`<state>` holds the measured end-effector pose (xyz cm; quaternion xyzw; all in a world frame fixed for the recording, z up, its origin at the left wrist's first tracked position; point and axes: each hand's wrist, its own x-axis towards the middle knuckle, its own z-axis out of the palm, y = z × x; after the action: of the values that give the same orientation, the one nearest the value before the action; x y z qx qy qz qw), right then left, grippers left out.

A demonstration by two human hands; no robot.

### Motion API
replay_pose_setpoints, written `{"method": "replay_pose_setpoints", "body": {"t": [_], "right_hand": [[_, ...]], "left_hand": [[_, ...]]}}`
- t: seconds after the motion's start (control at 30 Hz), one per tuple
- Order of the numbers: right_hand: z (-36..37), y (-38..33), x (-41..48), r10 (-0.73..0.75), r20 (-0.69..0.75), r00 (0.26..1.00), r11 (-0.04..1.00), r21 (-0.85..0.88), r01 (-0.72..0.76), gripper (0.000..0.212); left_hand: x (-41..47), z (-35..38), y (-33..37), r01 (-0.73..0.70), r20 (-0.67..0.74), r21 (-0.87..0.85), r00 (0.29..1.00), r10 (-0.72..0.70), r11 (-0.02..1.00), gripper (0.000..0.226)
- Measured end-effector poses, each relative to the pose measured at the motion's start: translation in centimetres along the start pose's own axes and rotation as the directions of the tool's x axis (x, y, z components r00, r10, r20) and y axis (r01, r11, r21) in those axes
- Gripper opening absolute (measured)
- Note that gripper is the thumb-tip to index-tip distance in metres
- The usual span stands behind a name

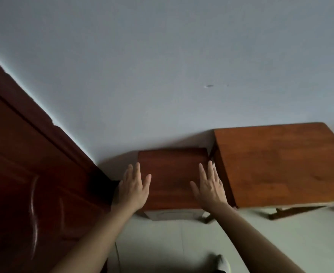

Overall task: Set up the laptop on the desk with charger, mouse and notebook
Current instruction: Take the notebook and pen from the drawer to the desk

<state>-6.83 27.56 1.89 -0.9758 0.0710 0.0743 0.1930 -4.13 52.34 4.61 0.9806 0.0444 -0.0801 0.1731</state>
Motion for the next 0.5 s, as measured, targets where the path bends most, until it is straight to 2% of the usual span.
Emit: {"method": "replay_pose_setpoints", "body": {"t": [0.1,0.27,0.4,0.5], "right_hand": [[2.7,1.0,-3.3,0.114,0.041,0.993,0.992,0.043,-0.116,0.077],[7.6,4.2,-6.2,0.228,0.143,0.963,0.962,0.12,-0.245,0.079],[13.4,6.8,-6.1,0.376,0.178,0.91,0.878,0.245,-0.411,0.086],[19.0,8.3,-5.3,0.428,0.236,0.872,0.794,0.362,-0.488,0.096]], "left_hand": [[-0.4,2.7,-1.0,-0.025,0.094,0.004,0.995,0.024,1.0,0.07],[-1.6,8.7,-3.0,0.029,0.235,-0.002,0.972,-0.028,1.0,0.076],[-1.5,15.3,-5.2,0.179,0.293,-0.074,0.944,-0.15,0.981,0.087],[-0.9,20.9,-6.9,0.349,0.338,-0.173,0.899,-0.277,0.921,0.105]]}}
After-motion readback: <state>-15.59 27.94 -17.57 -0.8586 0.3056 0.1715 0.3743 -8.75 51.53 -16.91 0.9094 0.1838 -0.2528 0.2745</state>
